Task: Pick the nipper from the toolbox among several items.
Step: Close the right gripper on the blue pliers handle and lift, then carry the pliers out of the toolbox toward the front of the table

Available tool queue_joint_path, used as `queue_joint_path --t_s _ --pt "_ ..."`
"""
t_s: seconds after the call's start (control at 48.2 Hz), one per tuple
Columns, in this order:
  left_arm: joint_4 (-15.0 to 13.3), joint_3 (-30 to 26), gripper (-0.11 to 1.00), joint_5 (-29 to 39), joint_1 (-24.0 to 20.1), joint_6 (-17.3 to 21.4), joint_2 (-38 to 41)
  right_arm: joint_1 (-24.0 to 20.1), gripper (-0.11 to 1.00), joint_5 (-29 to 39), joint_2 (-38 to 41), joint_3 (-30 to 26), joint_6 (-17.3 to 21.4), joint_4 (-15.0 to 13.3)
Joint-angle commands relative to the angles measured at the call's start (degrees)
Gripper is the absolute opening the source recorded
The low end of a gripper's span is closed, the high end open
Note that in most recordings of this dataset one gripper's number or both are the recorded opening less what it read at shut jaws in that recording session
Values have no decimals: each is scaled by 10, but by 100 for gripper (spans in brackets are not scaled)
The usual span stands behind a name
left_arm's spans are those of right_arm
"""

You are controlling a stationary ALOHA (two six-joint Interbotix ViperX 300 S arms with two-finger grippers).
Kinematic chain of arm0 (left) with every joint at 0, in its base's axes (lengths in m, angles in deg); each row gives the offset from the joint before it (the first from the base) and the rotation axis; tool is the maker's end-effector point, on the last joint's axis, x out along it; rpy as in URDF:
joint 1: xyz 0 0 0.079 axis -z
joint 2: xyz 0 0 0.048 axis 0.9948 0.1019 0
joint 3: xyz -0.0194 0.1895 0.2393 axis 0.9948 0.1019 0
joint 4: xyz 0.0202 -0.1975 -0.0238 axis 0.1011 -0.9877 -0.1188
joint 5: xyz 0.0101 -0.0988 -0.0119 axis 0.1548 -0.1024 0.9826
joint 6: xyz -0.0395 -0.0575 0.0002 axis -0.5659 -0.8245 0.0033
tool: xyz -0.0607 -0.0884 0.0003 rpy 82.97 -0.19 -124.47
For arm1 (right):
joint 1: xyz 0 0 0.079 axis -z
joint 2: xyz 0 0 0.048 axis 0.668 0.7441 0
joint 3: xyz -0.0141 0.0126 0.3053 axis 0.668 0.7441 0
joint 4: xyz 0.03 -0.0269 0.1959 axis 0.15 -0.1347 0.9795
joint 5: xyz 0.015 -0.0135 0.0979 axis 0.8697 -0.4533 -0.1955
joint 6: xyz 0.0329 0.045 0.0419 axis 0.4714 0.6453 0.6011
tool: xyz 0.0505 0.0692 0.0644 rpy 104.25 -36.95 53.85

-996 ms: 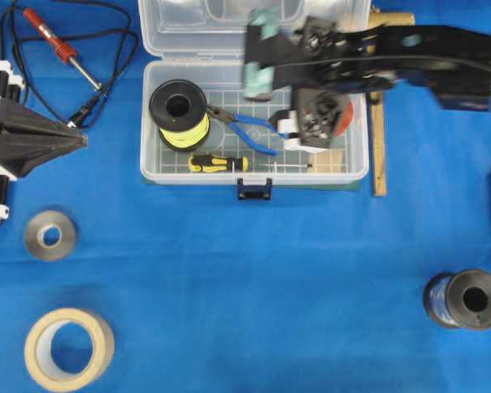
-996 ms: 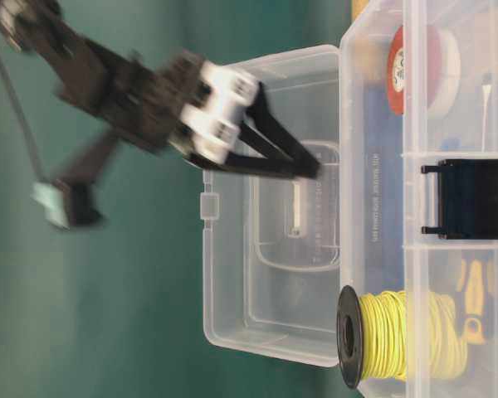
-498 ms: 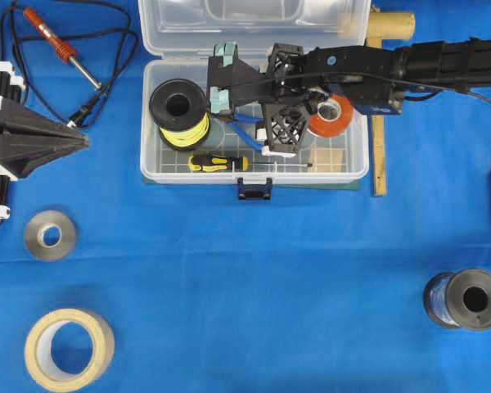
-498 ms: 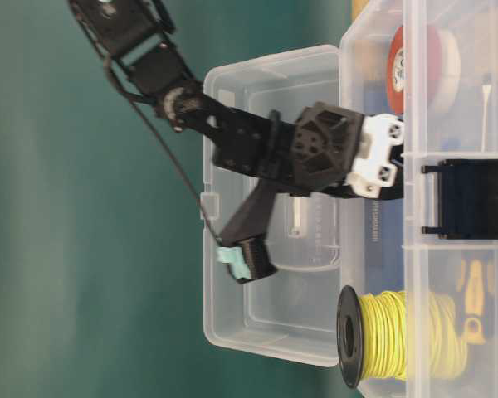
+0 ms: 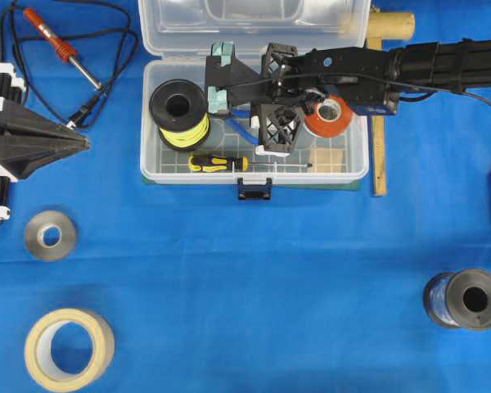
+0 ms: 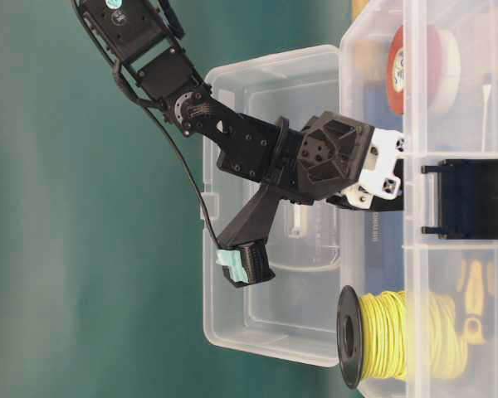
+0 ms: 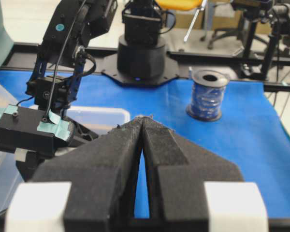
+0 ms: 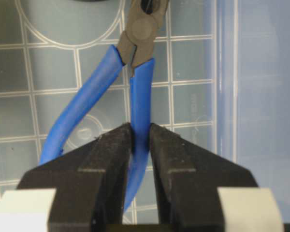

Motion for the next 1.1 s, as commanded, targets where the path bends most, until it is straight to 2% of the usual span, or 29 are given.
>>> queue_joint_path --t_s 0.0,0.353,0.498,0.664,0.83,1.079 --pt "-1 -12 0 -2 0 -1 1 4 13 -2 -41 -3 0 1" --pt "-2 -13 0 -2 1 -1 0 11 13 5 -201 33 10 1" --pt "-2 -13 0 -2 1 -1 1 -1 13 3 -259 60 18 1" --pt "-3 -13 0 -2 1 -1 0 -59 13 -25 -305 105 46 1" --pt "-3 -12 0 -4 0 -1 0 -144 13 -69 -323 141 92 1" --pt "-2 -12 0 -6 0 -1 0 -237 13 -123 -263 149 151 1"
